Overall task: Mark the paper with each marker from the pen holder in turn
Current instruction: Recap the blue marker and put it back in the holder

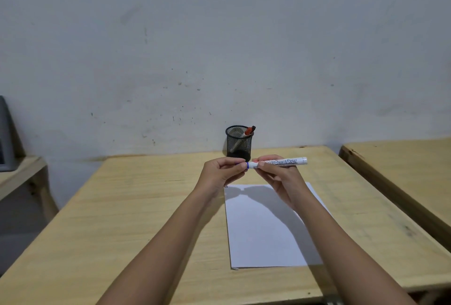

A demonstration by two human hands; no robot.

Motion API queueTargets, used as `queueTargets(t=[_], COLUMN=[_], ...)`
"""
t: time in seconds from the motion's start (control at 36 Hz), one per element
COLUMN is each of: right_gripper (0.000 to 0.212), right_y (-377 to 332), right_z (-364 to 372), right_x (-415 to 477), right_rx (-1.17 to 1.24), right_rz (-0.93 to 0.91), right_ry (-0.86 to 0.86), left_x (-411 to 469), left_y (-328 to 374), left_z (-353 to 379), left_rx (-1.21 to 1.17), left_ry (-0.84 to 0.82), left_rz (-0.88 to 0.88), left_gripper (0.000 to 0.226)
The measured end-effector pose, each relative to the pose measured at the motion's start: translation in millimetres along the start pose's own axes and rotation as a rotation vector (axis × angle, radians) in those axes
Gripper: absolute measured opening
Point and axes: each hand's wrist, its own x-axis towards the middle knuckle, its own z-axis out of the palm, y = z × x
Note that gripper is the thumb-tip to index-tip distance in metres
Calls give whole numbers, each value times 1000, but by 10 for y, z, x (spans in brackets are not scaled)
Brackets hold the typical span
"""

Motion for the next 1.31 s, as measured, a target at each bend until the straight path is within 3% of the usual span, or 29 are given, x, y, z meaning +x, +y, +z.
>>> queueTargets(t=[0.44, 0.64, 0.69, 1.0, 1.17, 1.31], right_gripper=[14, 14, 19, 30, 20, 24], right_y=[-112, -268, -261, -235, -150, -163], right_z=[129, 13, -44, 106, 78, -29], right_x=[-129, -273, -331, -172, 165, 554], right_rx=[-57, -52, -129, -1105, -1173, -1020], right_rz=[-44, -81, -88, -152, -76, -162], right_ry=[-65, -2, -12, -184, -200, -13], left_x=[-164, -252, -277, -88, 205, 561], left_y=[265, 521, 566, 539, 499, 422], left_z=[-76, -137, -150, 73, 132, 3], left_rx=[174, 248, 274, 309, 503, 712], left_ry=[-71, -20, 18, 91, 77, 155], left_rz=[49, 118, 156, 285, 304, 372], left_gripper=[12, 9, 10, 13, 10, 17])
